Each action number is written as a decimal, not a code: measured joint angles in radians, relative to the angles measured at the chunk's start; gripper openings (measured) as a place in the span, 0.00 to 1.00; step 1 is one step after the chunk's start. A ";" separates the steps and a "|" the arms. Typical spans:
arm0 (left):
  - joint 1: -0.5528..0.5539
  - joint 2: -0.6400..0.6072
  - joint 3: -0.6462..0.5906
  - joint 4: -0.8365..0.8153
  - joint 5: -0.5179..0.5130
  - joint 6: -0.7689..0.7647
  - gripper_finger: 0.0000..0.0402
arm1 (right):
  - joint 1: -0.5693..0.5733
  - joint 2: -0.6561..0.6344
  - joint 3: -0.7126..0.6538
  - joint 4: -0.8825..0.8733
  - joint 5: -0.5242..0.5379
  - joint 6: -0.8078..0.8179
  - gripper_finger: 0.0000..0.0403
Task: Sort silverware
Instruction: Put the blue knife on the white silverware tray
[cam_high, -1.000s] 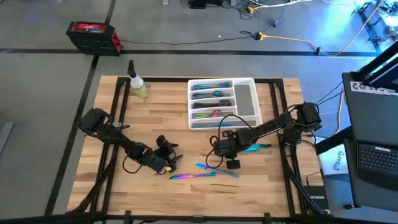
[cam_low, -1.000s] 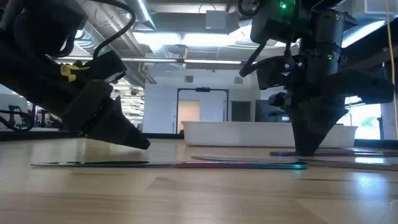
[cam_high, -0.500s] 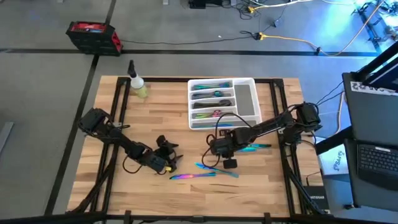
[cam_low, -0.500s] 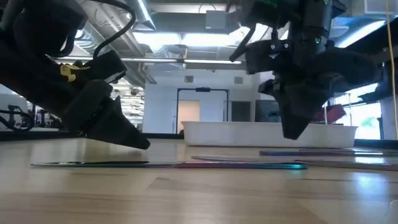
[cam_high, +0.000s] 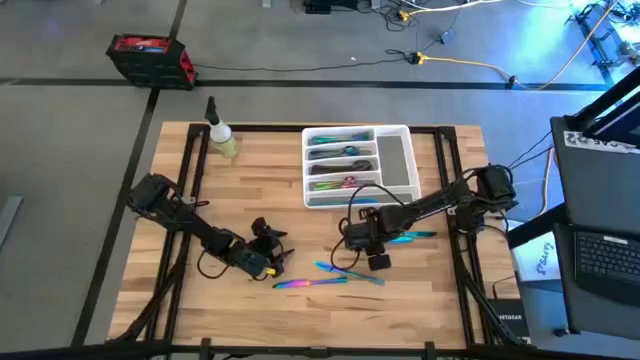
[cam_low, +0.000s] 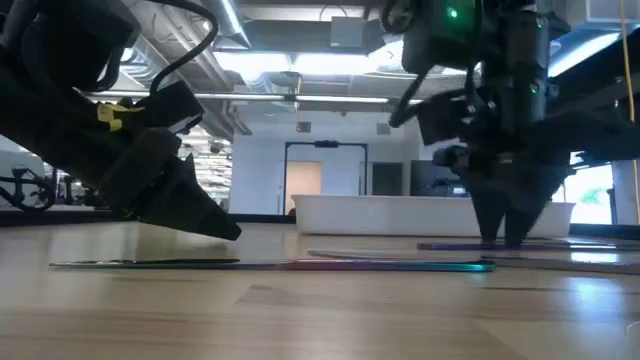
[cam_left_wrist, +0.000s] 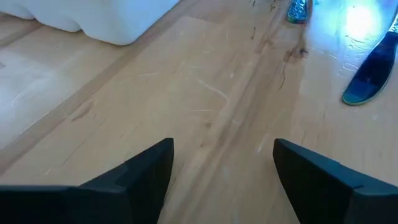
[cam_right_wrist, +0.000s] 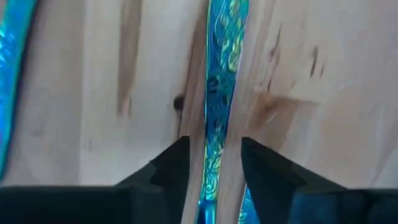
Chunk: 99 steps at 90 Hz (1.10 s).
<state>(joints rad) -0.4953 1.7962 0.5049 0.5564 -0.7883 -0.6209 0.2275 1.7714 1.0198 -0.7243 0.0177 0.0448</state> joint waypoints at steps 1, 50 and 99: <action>0.000 0.000 0.000 0.000 0.000 0.000 0.65 | 0.001 0.000 -0.002 0.001 0.000 0.000 0.33; 0.000 0.000 0.000 -0.023 0.000 -0.006 0.65 | 0.002 -0.005 -0.039 0.058 -0.018 0.000 0.10; 0.000 0.000 0.000 -0.023 0.000 -0.008 0.65 | 0.002 -0.018 -0.042 0.067 -0.010 0.034 0.08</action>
<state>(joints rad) -0.4953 1.7962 0.5049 0.5339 -0.7883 -0.6285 0.2295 1.7529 0.9779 -0.6576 0.0078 0.0788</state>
